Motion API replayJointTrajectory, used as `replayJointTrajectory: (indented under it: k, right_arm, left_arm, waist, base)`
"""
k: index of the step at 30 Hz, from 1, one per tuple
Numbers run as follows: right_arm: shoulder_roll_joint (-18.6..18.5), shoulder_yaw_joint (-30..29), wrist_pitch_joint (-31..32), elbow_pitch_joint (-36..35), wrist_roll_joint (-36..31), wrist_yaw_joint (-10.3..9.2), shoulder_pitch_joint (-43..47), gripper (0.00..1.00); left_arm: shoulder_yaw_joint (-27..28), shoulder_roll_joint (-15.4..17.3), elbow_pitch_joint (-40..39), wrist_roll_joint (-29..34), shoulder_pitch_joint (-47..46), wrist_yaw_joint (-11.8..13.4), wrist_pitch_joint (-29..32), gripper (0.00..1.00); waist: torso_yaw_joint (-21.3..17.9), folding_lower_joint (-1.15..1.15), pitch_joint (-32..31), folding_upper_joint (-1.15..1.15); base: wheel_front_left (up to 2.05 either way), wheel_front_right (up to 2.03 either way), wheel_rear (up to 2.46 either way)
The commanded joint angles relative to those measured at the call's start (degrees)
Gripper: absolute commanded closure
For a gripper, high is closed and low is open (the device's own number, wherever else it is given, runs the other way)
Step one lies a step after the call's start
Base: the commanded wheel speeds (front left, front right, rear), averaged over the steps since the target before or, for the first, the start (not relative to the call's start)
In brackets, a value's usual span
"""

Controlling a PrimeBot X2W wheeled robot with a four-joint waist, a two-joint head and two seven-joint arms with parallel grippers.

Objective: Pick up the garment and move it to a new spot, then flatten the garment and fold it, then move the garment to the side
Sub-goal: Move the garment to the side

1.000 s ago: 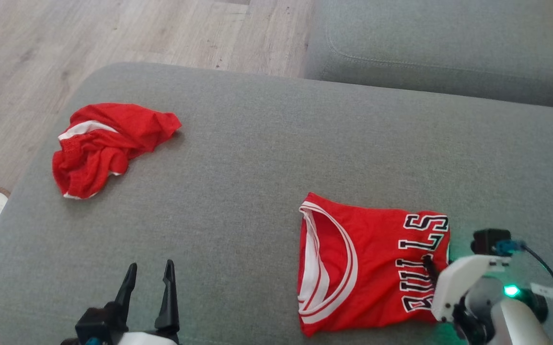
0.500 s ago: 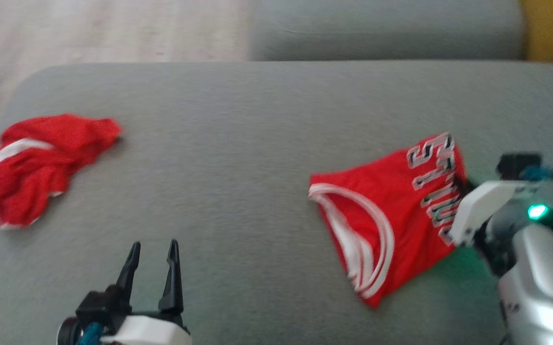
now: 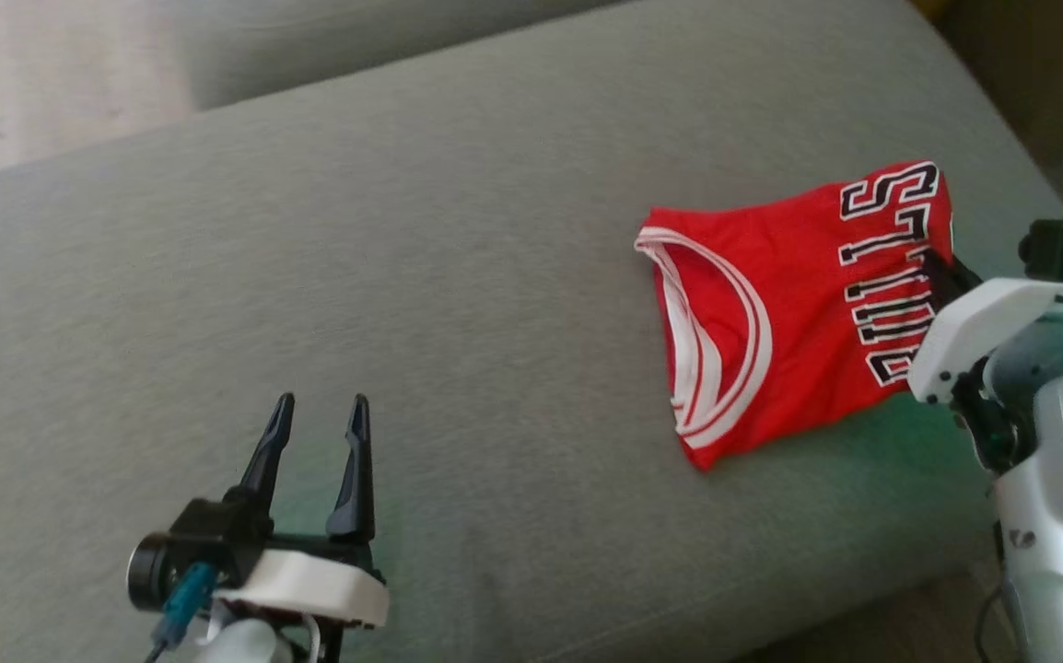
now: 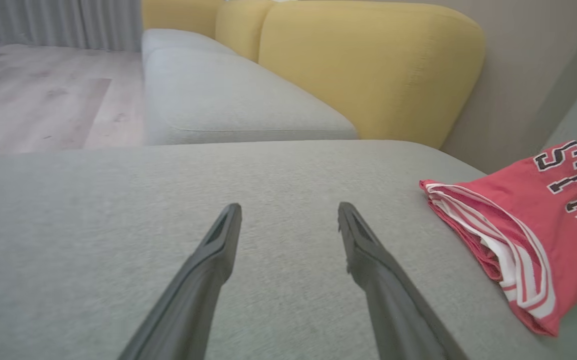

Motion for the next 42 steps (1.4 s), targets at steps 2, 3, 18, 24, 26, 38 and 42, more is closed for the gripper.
replayJointTrajectory:
  k: [2,3,18,24,26,38,42]
  right_arm:
    - [0.5,1.2,-0.8,-2.4,0.3,0.37,-3.5,1.0]
    - [0.7,1.4,-0.8,-2.3,0.2,0.37,-3.9,1.0]
    - [-3.3,-0.2,0.8,6.5,-0.7,0.37,-19.2,1.0]
    - [-9.1,-10.3,-0.8,13.2,-7.1,0.37,-24.9,1.0]
    - [-10.6,-13.3,-1.2,14.2,-9.2,0.37,-25.2,1.0]
    - [-11.2,-26.1,-1.7,14.8,-22.0,0.37,-23.5,0.0]
    - [-9.0,-28.0,-3.1,13.7,-25.4,0.37,-23.5,0.0]
  left_arm:
    - [1.8,0.6,-1.3,0.6,-2.9,-0.1,0.2,0.0]
    - [1.8,0.6,-1.3,0.7,-3.2,-0.1,0.2,0.0]
    - [2.1,1.9,-1.9,1.0,-4.4,0.4,0.7,0.0]
    - [2.7,3.1,-3.7,1.4,-4.5,1.3,1.2,0.0]
    - [2.8,3.3,-4.1,1.4,-4.5,1.4,1.3,0.0]
    - [2.5,3.6,-5.0,1.5,-4.6,1.8,1.4,0.0]
    - [2.3,3.5,-4.6,1.3,-4.5,1.8,1.4,0.0]
  waist:
    - [-4.1,0.0,2.6,0.0]
    - [-4.3,0.0,2.8,0.0]
    - [4.2,0.0,4.8,0.0]
    - [9.2,0.0,6.9,0.0]
    - [10.0,0.0,7.4,0.0]
    - [11.6,0.0,8.6,0.0]
    - [11.5,0.0,7.5,0.0]
  base:
    - [0.0,0.0,0.0]
    - [0.0,0.0,0.0]
    - [0.0,0.0,0.0]
    - [0.0,0.0,0.0]
    - [0.0,0.0,0.0]
    - [0.0,0.0,0.0]
    - [0.0,0.0,0.0]
